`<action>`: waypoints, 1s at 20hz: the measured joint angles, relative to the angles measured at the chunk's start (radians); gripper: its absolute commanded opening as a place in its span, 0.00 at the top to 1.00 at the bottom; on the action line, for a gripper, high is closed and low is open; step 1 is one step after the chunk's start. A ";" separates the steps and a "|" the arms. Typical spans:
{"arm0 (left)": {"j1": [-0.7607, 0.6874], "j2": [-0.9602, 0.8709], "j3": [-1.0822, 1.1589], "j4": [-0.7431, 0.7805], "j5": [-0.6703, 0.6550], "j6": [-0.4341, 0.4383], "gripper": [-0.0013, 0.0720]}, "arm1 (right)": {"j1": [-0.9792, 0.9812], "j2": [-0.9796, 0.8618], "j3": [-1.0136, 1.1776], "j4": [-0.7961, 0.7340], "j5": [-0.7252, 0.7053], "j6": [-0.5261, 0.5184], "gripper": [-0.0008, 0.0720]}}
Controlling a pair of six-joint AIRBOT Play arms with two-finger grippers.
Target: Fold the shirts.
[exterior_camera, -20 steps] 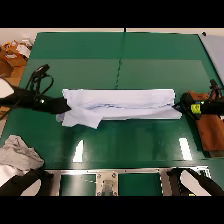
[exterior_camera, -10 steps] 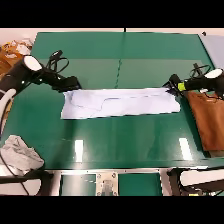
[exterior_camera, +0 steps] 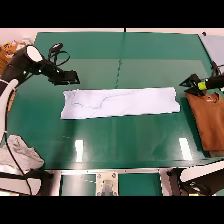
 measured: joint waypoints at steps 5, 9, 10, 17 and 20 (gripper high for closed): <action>0.000 -0.004 0.015 0.008 -0.037 -0.025 0.03 | -0.029 -0.068 -0.066 0.070 0.048 -0.177 0.24; 0.000 -0.004 0.018 0.008 -0.042 -0.037 0.03 | -0.031 -0.149 -0.066 0.240 0.101 -0.341 0.26; 0.000 -0.004 0.018 0.008 -0.042 -0.040 0.03 | -0.031 -0.163 -0.063 0.264 0.109 -0.367 0.52; 0.000 -0.004 0.019 -0.030 -0.035 -0.051 0.95 | -0.029 -0.194 -0.035 0.331 0.149 -0.428 0.97; -0.015 -0.008 0.019 -0.092 -0.016 -0.025 0.95 | -0.028 -0.170 0.007 0.335 0.213 -0.405 0.97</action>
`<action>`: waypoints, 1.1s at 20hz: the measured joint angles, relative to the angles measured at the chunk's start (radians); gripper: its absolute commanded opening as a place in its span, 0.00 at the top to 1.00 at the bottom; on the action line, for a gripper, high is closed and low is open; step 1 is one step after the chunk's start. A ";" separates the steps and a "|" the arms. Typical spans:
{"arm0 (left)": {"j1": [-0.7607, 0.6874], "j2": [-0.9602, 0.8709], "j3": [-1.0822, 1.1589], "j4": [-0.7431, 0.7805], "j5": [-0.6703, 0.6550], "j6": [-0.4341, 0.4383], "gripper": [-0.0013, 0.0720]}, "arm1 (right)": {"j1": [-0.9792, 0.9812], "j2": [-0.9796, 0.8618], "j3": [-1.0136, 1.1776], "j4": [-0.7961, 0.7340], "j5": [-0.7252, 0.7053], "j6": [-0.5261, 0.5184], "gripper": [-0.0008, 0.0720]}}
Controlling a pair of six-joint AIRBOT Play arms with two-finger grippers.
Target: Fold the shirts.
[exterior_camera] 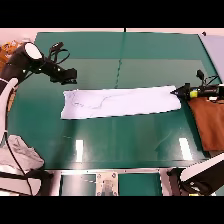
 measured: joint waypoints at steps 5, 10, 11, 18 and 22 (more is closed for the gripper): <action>-0.163 -0.074 0.000 -0.092 0.093 0.022 0.95 | 0.039 0.155 0.045 -0.002 0.106 0.092 0.97; -0.428 -0.238 0.001 -0.242 0.296 0.060 0.95 | 0.143 0.340 0.055 -0.016 0.138 0.190 0.97; -0.468 -0.265 0.002 -0.276 0.335 0.066 0.95 | 0.167 0.372 0.056 -0.013 0.139 0.201 0.97; -0.576 -0.359 0.012 -0.394 0.416 0.081 0.95 | 0.251 0.477 0.060 -0.018 0.119 0.243 0.97; -0.510 -0.359 0.103 -0.385 0.231 0.108 0.95 | 0.283 0.487 0.060 -0.018 0.110 0.277 0.97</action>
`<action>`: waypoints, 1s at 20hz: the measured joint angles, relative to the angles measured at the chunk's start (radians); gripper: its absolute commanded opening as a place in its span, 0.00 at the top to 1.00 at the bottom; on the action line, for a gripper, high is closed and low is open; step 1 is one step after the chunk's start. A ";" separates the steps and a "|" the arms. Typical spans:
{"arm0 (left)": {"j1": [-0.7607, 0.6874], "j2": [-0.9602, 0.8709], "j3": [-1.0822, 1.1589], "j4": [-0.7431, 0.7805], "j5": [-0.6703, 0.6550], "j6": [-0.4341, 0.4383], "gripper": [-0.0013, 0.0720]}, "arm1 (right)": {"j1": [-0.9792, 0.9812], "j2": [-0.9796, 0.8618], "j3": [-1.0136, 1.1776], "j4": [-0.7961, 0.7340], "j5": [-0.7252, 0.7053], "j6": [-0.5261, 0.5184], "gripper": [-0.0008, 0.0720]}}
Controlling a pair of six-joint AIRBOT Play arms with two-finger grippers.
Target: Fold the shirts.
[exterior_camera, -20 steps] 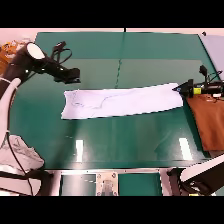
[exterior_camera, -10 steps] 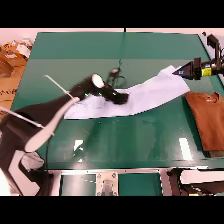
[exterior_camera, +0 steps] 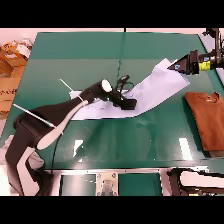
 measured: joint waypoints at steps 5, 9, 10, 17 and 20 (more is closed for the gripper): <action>0.184 0.046 0.256 0.245 -0.369 -0.025 0.95 | 0.137 0.003 0.000 0.045 -0.051 0.062 0.97; 0.365 0.121 0.394 0.423 -0.565 -0.050 0.95 | 0.370 -0.008 0.000 0.065 -0.239 0.137 0.97; 0.405 0.140 0.407 0.443 -0.583 -0.053 0.95 | 0.444 -0.021 0.000 0.068 -0.313 0.152 0.97; 0.636 0.201 0.441 0.504 -0.668 -0.050 0.95 | 0.930 -0.291 0.011 0.111 -0.925 0.195 0.65; 0.695 0.204 0.443 0.510 -0.684 -0.036 0.95 | 1.052 -0.450 0.072 0.153 -1.115 0.184 0.24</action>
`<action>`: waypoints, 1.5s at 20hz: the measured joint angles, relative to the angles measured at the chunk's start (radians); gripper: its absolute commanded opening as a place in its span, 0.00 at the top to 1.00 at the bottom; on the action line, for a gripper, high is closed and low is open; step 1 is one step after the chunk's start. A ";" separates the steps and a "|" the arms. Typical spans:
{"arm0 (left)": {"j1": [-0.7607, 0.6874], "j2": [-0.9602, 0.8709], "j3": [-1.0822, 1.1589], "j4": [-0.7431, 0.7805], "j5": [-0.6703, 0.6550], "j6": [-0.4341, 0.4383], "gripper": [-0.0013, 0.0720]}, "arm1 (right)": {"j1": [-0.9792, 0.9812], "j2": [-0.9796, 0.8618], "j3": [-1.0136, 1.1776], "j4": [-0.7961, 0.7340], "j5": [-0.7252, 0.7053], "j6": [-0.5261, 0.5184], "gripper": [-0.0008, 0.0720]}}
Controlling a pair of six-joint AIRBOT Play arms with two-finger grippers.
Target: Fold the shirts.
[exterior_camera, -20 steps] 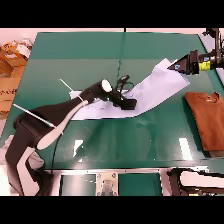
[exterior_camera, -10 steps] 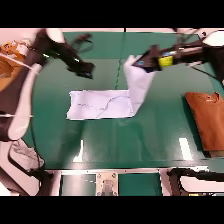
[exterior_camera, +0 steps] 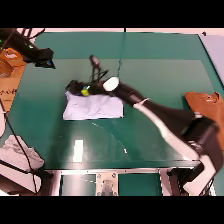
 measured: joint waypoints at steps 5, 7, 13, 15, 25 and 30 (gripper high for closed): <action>0.050 0.003 0.001 0.005 -0.019 0.024 0.95 | -0.041 -0.049 0.048 0.002 0.154 -0.041 0.97; 0.056 0.003 0.001 0.009 -0.014 0.029 0.95 | -0.114 -0.024 0.053 -0.027 0.280 -0.050 0.97; 0.061 0.003 0.001 0.009 -0.002 0.034 0.95 | -0.360 0.143 -0.039 -0.309 0.549 0.072 0.97; 0.062 0.003 0.001 0.009 -0.001 0.034 0.95 | -0.444 0.205 -0.132 -0.393 0.575 0.124 0.36; 0.062 0.003 0.001 0.005 0.012 0.030 0.95 | -0.553 0.100 -0.381 -0.106 0.516 -0.029 0.16; 0.062 0.003 0.001 0.002 0.013 0.028 0.95 | -0.504 0.034 -0.371 0.069 0.516 -0.182 0.97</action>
